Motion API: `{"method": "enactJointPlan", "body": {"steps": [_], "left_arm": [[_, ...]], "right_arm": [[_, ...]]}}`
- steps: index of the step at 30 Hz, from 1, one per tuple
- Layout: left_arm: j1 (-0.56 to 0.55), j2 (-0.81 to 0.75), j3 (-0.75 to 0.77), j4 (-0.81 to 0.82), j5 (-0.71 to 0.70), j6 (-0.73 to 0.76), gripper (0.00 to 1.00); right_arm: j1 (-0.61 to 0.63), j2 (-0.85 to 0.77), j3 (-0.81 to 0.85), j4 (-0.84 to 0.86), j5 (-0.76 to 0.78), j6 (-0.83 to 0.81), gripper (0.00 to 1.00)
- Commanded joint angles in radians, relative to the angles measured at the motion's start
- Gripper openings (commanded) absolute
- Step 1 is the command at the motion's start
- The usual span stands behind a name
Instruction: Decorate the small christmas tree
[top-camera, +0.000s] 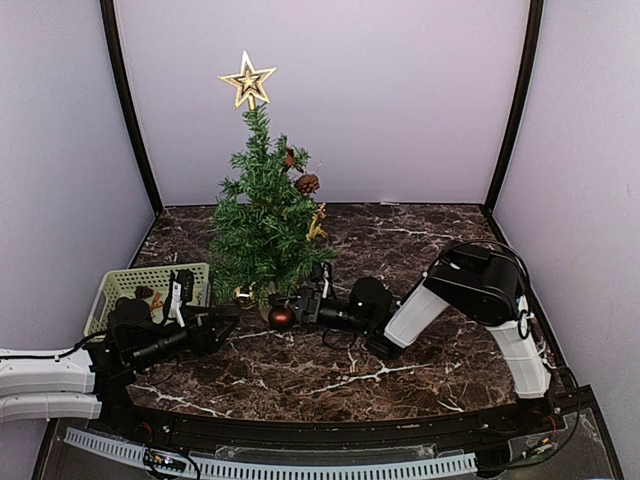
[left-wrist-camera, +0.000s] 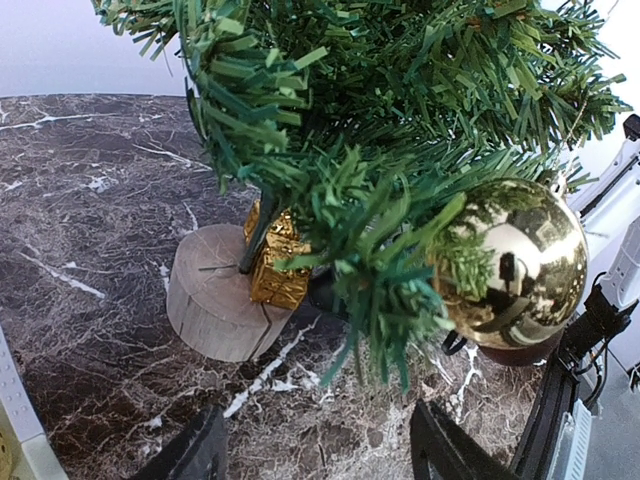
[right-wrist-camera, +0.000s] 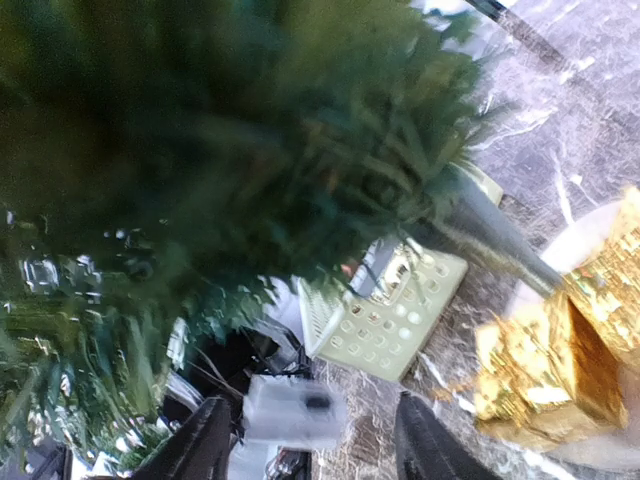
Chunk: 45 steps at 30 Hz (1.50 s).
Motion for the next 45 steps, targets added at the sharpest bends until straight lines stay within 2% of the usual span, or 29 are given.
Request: {"method": "enactJointPlan", "body": {"steps": [1, 5, 9, 16, 20, 32, 39, 45], "left_arm": [[-0.001, -0.015, 0.000, -0.004, -0.005, 0.006, 0.65], [-0.001, -0.021, -0.002, -0.011, -0.004, 0.006, 0.65], [-0.001, -0.035, 0.000, -0.030, -0.011, 0.008, 0.65], [0.000, -0.062, 0.012, -0.073, -0.021, 0.019, 0.65], [-0.002, -0.072, 0.026, -0.107, -0.044, 0.027, 0.65], [0.000, -0.085, 0.038, -0.153, -0.073, 0.034, 0.67], [0.000, -0.098, 0.039, -0.170, -0.086, 0.040, 0.68], [0.000, -0.101, 0.040, -0.176, -0.093, 0.045, 0.70]], "right_arm": [[0.006, -0.049, -0.061, 0.013, 0.024, -0.086, 0.64], [0.004, -0.088, -0.112, -0.030, 0.046, -0.171, 0.69], [0.003, -0.139, -0.173, -0.078, 0.084, -0.265, 0.70], [0.001, -0.231, -0.247, -0.196, 0.141, -0.487, 0.64], [-0.004, -0.266, -0.306, -0.207, 0.180, -0.550, 0.63], [0.017, -0.335, -0.554, 0.049, 0.359, -0.556, 0.71], [0.106, -0.399, -0.524, -0.045, 0.477, -0.719, 0.74], [0.129, -0.377, -0.434, -0.135, 0.486, -0.827, 0.78]]}}
